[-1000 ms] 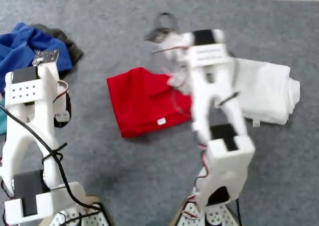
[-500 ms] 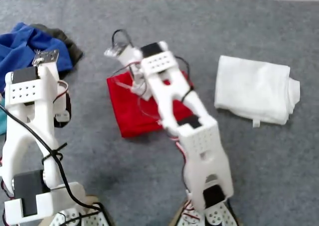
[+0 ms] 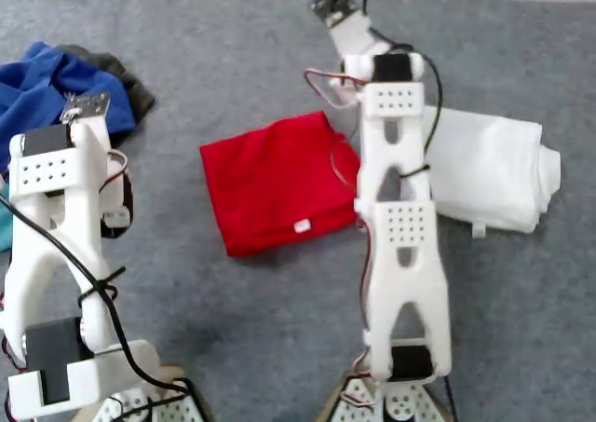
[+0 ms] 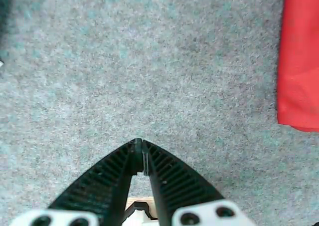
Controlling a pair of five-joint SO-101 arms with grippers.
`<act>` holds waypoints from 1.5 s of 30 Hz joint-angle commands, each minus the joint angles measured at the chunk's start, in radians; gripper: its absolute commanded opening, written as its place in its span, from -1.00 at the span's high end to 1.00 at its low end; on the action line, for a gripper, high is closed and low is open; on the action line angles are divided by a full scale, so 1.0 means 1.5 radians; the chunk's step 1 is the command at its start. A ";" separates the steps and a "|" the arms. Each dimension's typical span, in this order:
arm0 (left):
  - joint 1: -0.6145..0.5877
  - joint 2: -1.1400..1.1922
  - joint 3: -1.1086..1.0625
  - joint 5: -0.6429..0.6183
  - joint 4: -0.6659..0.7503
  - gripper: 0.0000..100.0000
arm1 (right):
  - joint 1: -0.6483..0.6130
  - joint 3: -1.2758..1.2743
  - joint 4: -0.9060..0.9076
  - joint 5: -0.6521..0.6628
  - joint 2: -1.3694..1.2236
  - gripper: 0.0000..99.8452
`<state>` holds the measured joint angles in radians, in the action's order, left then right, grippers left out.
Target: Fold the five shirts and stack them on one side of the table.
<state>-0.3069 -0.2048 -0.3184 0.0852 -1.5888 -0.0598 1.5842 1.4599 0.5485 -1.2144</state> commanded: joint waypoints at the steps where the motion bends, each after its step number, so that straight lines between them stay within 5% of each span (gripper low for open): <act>1: 0.006 -0.025 0.002 0.006 -0.004 0.94 | -0.014 0.048 0.073 -0.002 0.043 0.97; 4: 0.007 -0.024 0.002 0.006 0.000 0.94 | -0.045 0.057 0.195 -0.002 0.073 0.97; 9: 0.078 -0.025 0.034 0.002 0.026 0.94 | -0.032 -0.023 0.208 -0.037 0.156 0.97; 16: 0.174 -0.017 0.002 0.001 0.230 0.94 | -0.018 -0.518 0.204 -0.033 0.446 0.97; 25: 0.261 -0.016 -0.122 -0.002 0.451 0.94 | -0.070 -0.969 0.057 -0.038 0.679 0.97; 30: 0.256 0.026 -0.127 -0.100 0.525 0.94 | -0.060 -1.114 -0.049 -0.034 0.685 0.97; 39: 0.274 0.372 0.082 -0.161 0.517 0.94 | 0.028 -1.285 -0.219 -0.032 0.685 0.97; 45: 0.274 0.407 0.168 -0.159 0.433 0.94 | 0.053 -1.334 -0.296 0.009 0.690 0.97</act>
<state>0.0951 0.3982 -0.1281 -0.1481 -0.9306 -0.0107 -0.4074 1.0579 0.5485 -0.2110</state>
